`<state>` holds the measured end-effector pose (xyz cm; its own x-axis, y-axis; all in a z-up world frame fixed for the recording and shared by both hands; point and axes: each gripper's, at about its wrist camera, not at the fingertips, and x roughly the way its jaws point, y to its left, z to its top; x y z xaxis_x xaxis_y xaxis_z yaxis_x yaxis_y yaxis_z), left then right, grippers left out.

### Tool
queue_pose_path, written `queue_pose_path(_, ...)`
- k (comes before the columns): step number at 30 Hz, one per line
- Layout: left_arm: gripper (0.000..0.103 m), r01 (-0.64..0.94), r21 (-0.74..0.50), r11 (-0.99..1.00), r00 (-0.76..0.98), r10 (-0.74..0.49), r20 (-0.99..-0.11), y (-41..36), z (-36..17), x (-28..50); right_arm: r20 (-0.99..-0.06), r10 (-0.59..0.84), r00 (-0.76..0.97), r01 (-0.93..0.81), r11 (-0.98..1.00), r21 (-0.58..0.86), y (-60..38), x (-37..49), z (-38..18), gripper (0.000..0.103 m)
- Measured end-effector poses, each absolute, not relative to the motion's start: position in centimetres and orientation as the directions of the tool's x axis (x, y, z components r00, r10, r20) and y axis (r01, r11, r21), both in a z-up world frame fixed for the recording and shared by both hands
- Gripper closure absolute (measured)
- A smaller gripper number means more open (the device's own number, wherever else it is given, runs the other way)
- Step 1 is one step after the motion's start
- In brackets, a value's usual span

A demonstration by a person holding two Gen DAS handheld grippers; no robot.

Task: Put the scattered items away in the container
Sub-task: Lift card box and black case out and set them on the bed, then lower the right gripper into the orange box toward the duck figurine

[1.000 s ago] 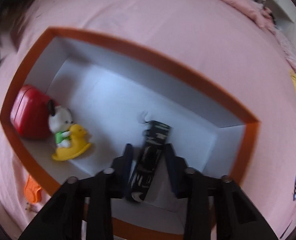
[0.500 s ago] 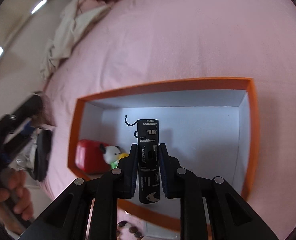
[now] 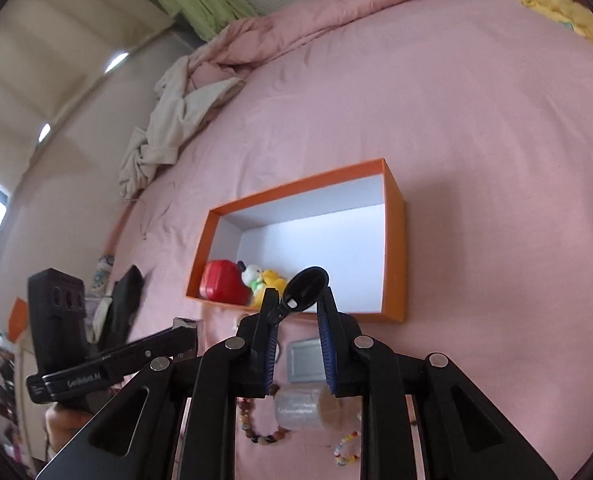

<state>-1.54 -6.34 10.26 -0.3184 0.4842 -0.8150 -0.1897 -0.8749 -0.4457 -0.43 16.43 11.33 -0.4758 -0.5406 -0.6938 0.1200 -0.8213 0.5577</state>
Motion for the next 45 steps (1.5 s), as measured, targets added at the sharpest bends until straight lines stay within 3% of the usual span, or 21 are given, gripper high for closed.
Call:
queue_pose_path(7,0.044,-0.133,-0.396,-0.909,-0.281,0.417,-0.864,-5.9,8.4,-2.5,-0.689,-0.563,-0.457,0.136,-0.809,0.571,15.7,2.1,11.0,0.084)
queue_pose_path(10,0.038,-0.121,-0.378,-0.918,-0.295,0.397,-0.869,-5.8,8.3,-2.5,-0.655,-0.585,-0.479,0.139,-0.787,0.601,16.4,2.9,11.2,0.074)
queue_pose_path(12,0.037,-0.121,-0.39,-0.913,-0.321,0.408,-0.855,-6.0,8.7,-2.4,-0.616,-0.604,-0.506,0.152,-0.765,0.626,17.1,3.5,11.7,0.061)
queue_pose_path(17,0.036,-0.078,-0.415,-0.907,-0.349,0.415,-0.84,-6.9,8.7,-2.6,-0.53,-0.615,-0.583,0.129,-0.715,0.687,18.9,4.0,12.3,0.046)
queue_pose_path(25,0.035,-0.06,-0.406,-0.912,-0.377,0.397,-0.837,-7.2,8.7,-2.9,-0.527,-0.592,-0.61,0.006,-0.668,0.744,20.4,2.1,10.9,0.043)
queue_pose_path(31,0.035,-0.003,-0.375,-0.927,-0.502,0.326,-0.801,-9.0,10.1,-3.2,-0.586,-0.605,-0.538,0.085,-0.731,0.677,17.1,0.8,10.9,0.043)
queue_pose_path(35,0.035,0.034,-0.391,-0.92,-0.57,0.303,-0.763,-10.1,10.8,-3.7,-0.685,-0.579,-0.443,0.155,-0.802,0.577,13.3,-1.9,10.3,0.043)
queue_pose_path(38,0.035,0.138,-0.438,-0.889,-0.636,0.259,-0.727,-12.6,11.1,-3.6,-0.778,-0.516,-0.358,0.216,-0.856,0.469,9.8,-4.7,10.1,0.043)
queue_pose_path(45,0.035,0.206,-0.547,-0.812,-0.639,0.312,-0.703,-14.7,9.9,-4.2,-0.936,-0.339,-0.096,0.379,-0.882,0.281,1.3,-11.9,7.1,0.044)
